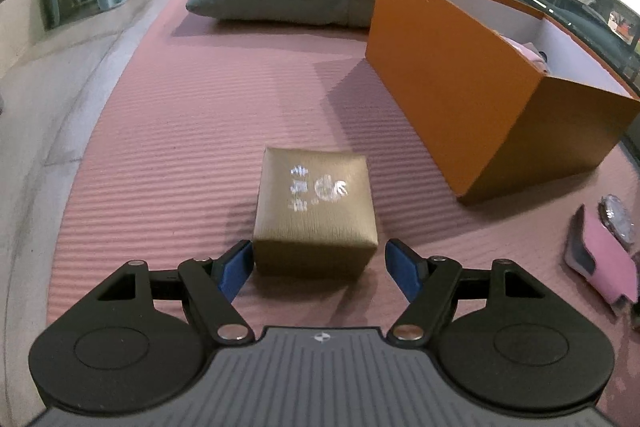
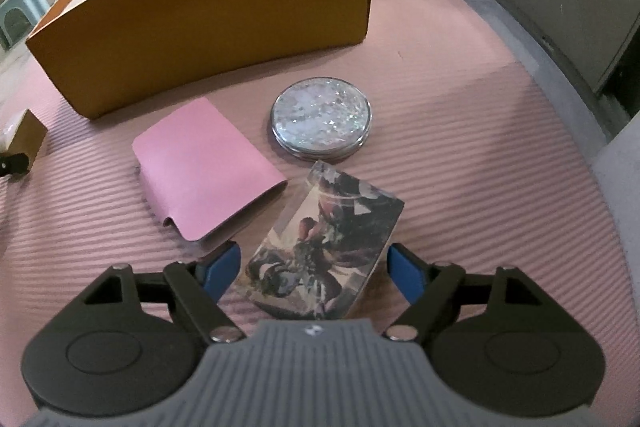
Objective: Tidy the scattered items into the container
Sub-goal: 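Grasp the gold square gift box with the left tool while the right tool grasps the photo card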
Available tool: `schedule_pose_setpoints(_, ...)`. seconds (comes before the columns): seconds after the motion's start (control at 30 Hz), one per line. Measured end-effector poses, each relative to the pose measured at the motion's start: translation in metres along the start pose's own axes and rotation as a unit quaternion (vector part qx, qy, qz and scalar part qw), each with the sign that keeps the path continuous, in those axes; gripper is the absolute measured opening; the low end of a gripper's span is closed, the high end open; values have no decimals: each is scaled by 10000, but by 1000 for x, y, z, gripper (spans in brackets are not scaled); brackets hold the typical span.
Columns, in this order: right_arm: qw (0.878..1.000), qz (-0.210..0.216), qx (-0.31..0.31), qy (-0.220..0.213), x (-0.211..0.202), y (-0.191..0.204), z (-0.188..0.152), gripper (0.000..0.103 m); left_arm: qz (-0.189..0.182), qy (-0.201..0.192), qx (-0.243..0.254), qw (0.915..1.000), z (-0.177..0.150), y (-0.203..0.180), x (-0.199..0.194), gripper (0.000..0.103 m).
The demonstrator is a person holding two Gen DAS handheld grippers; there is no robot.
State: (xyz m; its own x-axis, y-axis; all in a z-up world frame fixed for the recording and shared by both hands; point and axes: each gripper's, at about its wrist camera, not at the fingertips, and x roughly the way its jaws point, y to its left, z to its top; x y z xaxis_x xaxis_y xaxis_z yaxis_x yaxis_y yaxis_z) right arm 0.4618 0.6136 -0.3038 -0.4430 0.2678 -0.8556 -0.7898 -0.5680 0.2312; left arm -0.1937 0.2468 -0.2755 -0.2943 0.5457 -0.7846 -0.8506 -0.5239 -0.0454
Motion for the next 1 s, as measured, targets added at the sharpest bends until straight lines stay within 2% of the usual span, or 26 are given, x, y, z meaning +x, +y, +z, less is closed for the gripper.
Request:
schedule_pose_setpoints(0.2, 9999, -110, 22, -20, 8, 4, 1, 85, 86, -85, 65, 9999, 5, 1, 9, 85)
schedule_pose_setpoints(0.4, 9994, -262, -230, -71, 11, 10, 2, 85, 174, -114, 82, 9998, 10, 3, 12, 84)
schedule_pose_setpoints(0.47, 9993, -280, -240, -86, 11, 10, 2, 84, 135, -106, 69, 9998, 11, 3, 12, 76)
schedule_pose_setpoints(0.53, 9992, -295, -263, -98, 11, 9, 1, 83, 27, -102, 45, 9999, 11, 4, 11, 71)
schedule_pose_setpoints(0.7, 9992, -260, -288, -88, 8, 6, -1, 80, -36, -62, 17, 10000, 9, 3, 8, 71)
schedule_pose_setpoints(1.0, 9992, -130, -374, -1, -4, 0, -6, 68, -96, 6, -56, 9999, -1, 2, -5, 70)
